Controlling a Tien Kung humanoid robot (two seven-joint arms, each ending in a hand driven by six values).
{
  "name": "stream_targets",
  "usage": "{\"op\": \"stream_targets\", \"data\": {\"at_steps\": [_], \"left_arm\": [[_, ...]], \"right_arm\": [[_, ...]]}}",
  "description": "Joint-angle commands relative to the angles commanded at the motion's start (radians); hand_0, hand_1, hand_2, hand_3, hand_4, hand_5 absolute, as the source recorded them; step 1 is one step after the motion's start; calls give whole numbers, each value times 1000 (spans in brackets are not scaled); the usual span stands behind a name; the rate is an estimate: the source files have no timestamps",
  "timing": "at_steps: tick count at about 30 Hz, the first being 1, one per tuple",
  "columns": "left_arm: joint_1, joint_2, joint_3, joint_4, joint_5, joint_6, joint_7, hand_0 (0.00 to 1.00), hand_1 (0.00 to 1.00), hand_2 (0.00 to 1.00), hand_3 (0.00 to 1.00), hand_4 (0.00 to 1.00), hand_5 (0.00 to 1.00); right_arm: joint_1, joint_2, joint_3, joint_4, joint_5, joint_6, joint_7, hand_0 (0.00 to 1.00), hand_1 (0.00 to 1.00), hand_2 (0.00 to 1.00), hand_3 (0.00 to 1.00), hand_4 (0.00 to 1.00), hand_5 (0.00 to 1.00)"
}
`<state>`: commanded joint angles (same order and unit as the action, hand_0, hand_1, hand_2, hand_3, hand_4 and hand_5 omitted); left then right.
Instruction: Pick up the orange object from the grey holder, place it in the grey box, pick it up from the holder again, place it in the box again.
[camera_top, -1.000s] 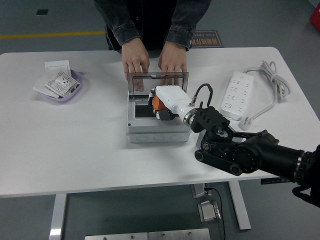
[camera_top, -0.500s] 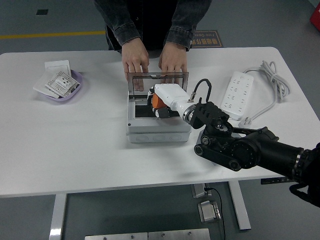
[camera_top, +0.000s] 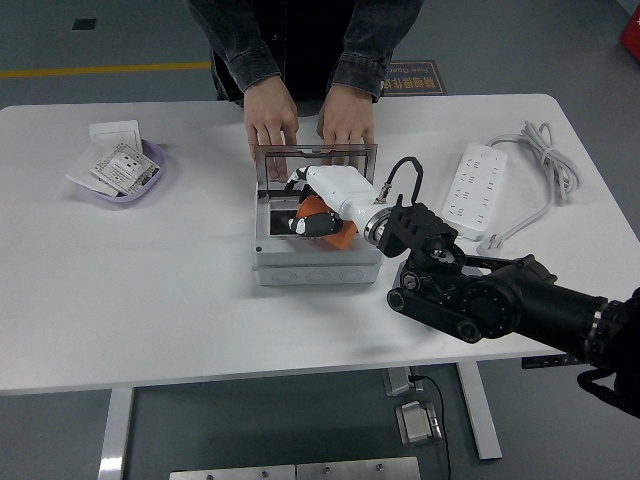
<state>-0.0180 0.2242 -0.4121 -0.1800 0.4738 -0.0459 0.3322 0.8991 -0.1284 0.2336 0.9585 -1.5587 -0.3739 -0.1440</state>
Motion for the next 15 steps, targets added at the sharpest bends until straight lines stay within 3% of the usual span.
{"op": "stream_targets", "data": {"at_steps": [11, 15], "left_arm": [[0, -5, 36, 0, -29, -2, -6, 666, 720, 625, 629, 540, 90], [3, -8, 34, 0, -25, -4, -3, 666, 720, 625, 629, 540, 90]], "right_arm": [[-23, -27, 38, 28, -3, -15, 16, 624, 600, 607, 707, 998, 630], [-46, -51, 90, 78, -41, 0, 4, 624, 600, 607, 707, 998, 630]]}}
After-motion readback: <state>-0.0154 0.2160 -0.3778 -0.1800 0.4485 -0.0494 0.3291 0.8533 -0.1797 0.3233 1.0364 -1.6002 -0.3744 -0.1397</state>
